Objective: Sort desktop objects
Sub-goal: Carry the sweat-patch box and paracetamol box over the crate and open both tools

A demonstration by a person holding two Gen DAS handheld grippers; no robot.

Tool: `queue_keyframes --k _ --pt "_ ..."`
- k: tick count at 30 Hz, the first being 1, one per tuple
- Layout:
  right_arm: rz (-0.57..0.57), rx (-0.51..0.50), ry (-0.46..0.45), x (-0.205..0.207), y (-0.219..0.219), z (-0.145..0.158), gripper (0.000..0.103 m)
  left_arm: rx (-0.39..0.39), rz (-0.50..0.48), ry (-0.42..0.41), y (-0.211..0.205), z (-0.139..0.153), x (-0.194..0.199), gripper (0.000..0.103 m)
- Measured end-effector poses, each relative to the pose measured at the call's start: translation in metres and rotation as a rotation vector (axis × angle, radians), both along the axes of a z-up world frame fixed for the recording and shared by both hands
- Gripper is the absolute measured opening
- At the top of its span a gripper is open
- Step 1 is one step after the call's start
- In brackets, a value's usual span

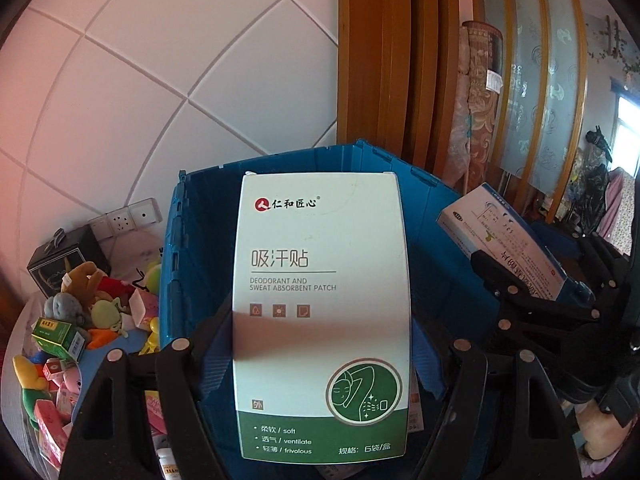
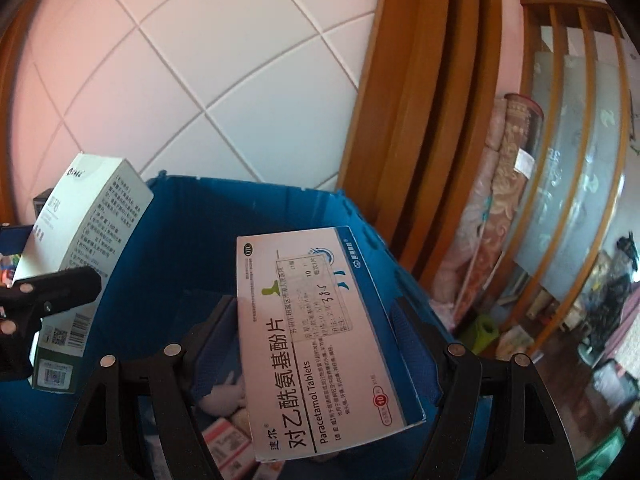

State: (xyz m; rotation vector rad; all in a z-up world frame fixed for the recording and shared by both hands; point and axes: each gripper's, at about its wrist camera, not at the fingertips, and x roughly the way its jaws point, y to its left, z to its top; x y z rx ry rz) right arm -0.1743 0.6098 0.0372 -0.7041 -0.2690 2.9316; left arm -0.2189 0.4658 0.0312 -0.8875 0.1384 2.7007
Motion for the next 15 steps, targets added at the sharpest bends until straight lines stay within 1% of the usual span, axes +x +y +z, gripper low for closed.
queue_keyframes --k 1,2,3,5,7,12,15 --pt "-0.002 -0.009 -0.008 -0.002 0.004 -0.001 0.077 -0.009 0.001 -0.005 0.001 -0.002 0.0 0.076" --pt "0.007 -0.02 0.006 -0.001 0.008 0.001 0.077 -0.021 0.009 -0.011 0.004 -0.005 -0.002 0.076" --pt "0.0 -0.001 0.02 0.001 0.007 0.003 0.077 -0.029 0.016 -0.013 0.004 -0.005 -0.002 0.076" --pt "-0.027 0.039 0.02 -0.002 0.009 0.002 0.077 -0.031 0.024 -0.024 0.004 -0.007 -0.003 0.076" --pt "-0.006 0.021 0.014 -0.004 0.01 0.002 0.077 -0.032 0.036 -0.027 0.002 -0.007 -0.002 0.076" --pt "0.001 0.055 0.021 -0.007 0.007 0.001 0.077 -0.058 0.051 -0.035 0.003 -0.008 -0.002 0.076" --pt "0.007 0.059 0.018 -0.01 0.009 -0.001 0.077 -0.059 0.063 -0.03 0.001 -0.007 -0.001 0.077"
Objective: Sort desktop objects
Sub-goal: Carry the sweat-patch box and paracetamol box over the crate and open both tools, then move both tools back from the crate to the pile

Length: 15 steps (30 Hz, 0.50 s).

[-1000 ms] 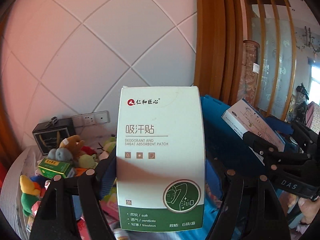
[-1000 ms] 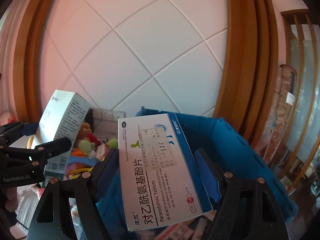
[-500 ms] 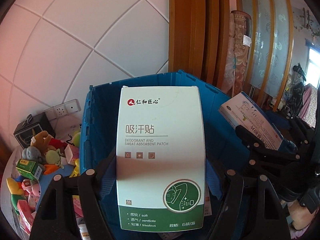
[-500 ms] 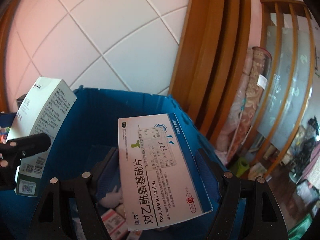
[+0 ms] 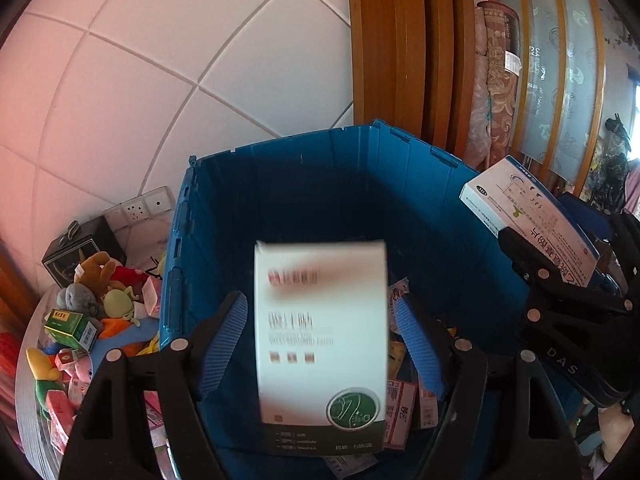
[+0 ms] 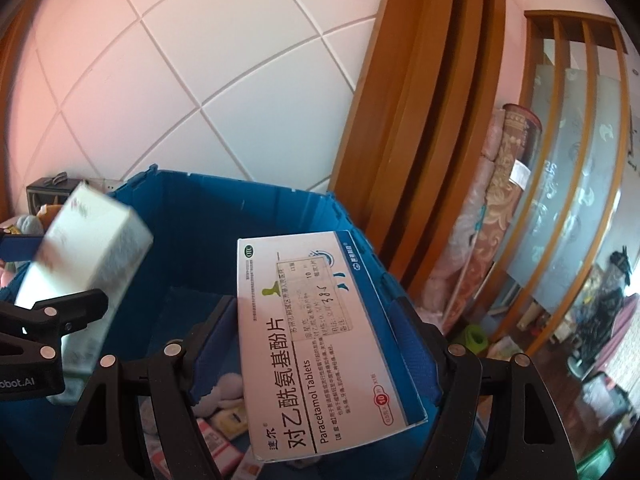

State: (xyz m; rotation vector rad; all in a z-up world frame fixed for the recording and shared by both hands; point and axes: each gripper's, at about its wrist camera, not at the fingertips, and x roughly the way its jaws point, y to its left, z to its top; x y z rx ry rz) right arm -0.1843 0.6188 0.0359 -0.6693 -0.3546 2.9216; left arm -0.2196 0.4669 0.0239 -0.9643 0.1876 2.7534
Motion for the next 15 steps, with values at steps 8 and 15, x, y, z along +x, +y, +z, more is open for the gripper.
queue_keyframes --k 8,15 --pt "-0.004 -0.032 0.011 -0.005 0.007 0.001 0.101 0.023 0.026 0.064 -0.011 0.011 0.011 0.079" --pt "-0.013 -0.042 0.05 0.005 0.006 0.002 0.103 0.08 0.018 0.143 -0.038 0.032 0.038 0.079"
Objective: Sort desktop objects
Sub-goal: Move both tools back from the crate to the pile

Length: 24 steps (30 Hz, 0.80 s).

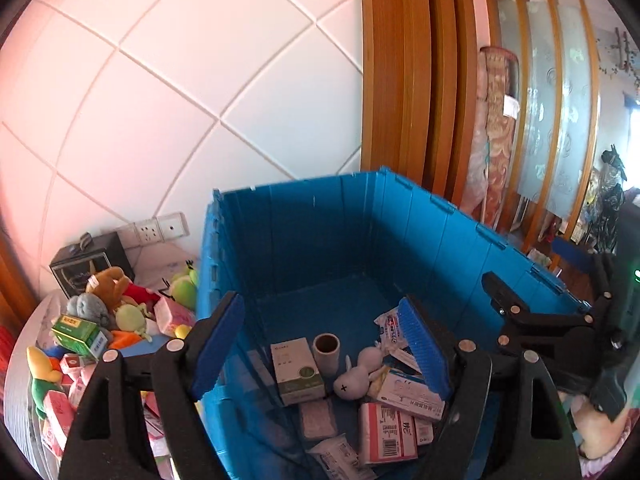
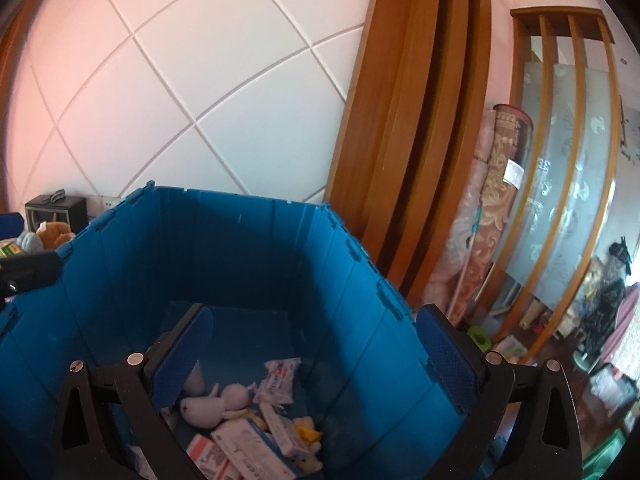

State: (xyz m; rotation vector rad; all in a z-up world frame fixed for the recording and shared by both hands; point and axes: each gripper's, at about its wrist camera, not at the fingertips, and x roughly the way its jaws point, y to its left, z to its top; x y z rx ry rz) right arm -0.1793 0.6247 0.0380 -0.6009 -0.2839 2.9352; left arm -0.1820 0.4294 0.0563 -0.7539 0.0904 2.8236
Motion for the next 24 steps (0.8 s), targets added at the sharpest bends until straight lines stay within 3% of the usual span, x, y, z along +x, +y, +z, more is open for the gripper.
queue_keyframes --k 4,8,15,24 --pt "0.047 -0.112 -0.006 0.01 0.003 0.007 0.103 0.032 0.018 0.031 -0.022 0.004 0.013 0.079" --pt "0.105 -0.161 0.069 0.035 -0.017 0.022 0.103 0.063 0.048 0.062 -0.052 0.004 0.025 0.079" --pt "0.273 -0.238 0.155 0.066 -0.088 0.036 0.103 0.069 0.14 0.071 -0.121 -0.013 0.042 0.079" --pt "0.445 -0.244 0.151 0.069 -0.197 0.036 0.103 0.053 0.319 0.03 -0.253 -0.048 0.06 0.079"
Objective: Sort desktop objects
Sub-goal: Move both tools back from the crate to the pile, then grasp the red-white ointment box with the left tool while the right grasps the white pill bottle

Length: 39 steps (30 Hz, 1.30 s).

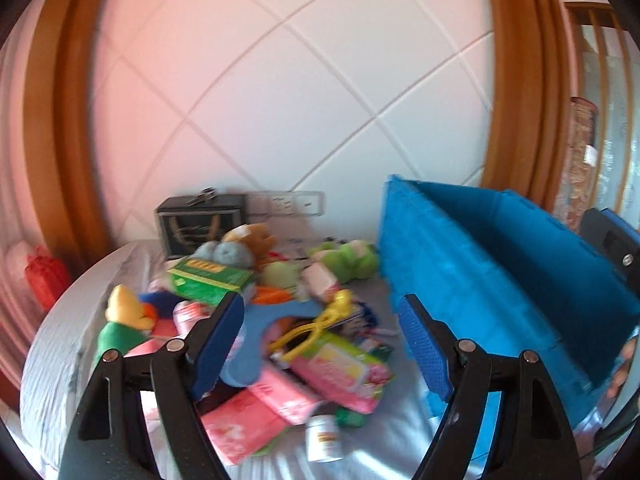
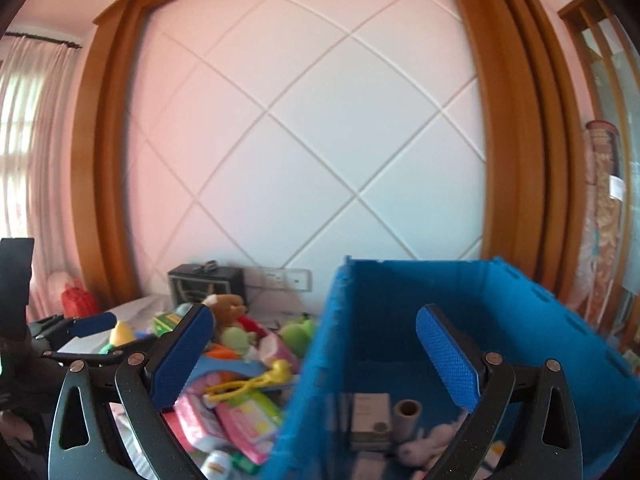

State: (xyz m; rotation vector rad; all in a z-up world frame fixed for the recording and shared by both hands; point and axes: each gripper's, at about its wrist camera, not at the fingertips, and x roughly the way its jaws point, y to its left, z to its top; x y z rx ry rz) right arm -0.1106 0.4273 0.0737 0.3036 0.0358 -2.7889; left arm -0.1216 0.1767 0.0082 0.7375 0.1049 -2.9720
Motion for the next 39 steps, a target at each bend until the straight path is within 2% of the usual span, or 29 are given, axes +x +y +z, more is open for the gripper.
queue_keyframes --k 4,9,13,18,20,21,25,28,31,33,34,36,38,39 --pt "0.064 0.033 -0.021 -0.004 -0.051 -0.008 0.103 -0.009 0.106 -0.067 -0.071 -0.027 0.009 0.079" --pt "0.124 0.071 -0.098 -0.012 -0.109 -0.036 0.103 0.006 0.227 -0.187 -0.158 -0.082 0.023 0.079" --pt "0.134 0.117 -0.222 -0.026 -0.144 -0.079 0.103 0.013 0.277 -0.303 -0.21 -0.134 0.031 0.079" --pt "0.096 0.198 -0.422 -0.05 -0.165 -0.152 0.103 0.059 0.244 -0.445 -0.257 -0.196 0.04 0.079" --pt "0.081 0.212 -0.5 -0.057 -0.168 -0.179 0.103 0.074 0.225 -0.495 -0.267 -0.216 0.041 0.079" --pt "0.068 0.223 -0.549 -0.061 -0.169 -0.198 0.103 0.081 0.21 -0.508 -0.271 -0.223 0.038 0.079" --pt "0.024 0.241 -0.677 -0.067 -0.168 -0.242 0.103 0.069 0.15 -0.551 -0.272 -0.245 0.024 0.079" --pt "0.003 0.241 -0.765 -0.072 -0.165 -0.263 0.103 0.055 0.09 -0.583 -0.265 -0.257 0.006 0.079" --pt "-0.013 0.249 -0.83 -0.078 -0.164 -0.278 0.103 0.058 0.042 -0.619 -0.261 -0.27 -0.011 0.072" --pt "-0.023 0.25 -0.868 -0.081 -0.163 -0.286 0.103 0.073 0.024 -0.659 -0.261 -0.279 -0.022 0.062" --pt "-0.028 0.249 -0.879 -0.083 -0.162 -0.289 0.103 0.039 0.027 -0.651 -0.259 -0.28 -0.025 0.061" --pt "-0.03 0.244 -0.91 -0.086 -0.161 -0.295 0.102 0.027 0.009 -0.661 -0.257 -0.281 -0.031 0.06" --pt "-0.026 0.249 -0.926 -0.09 -0.163 -0.3 0.086 0.027 0.006 -0.674 -0.257 -0.286 -0.037 0.06" --pt "-0.024 0.255 -0.939 -0.092 -0.164 -0.304 0.073 0.023 0.006 -0.685 -0.257 -0.29 -0.04 0.06"
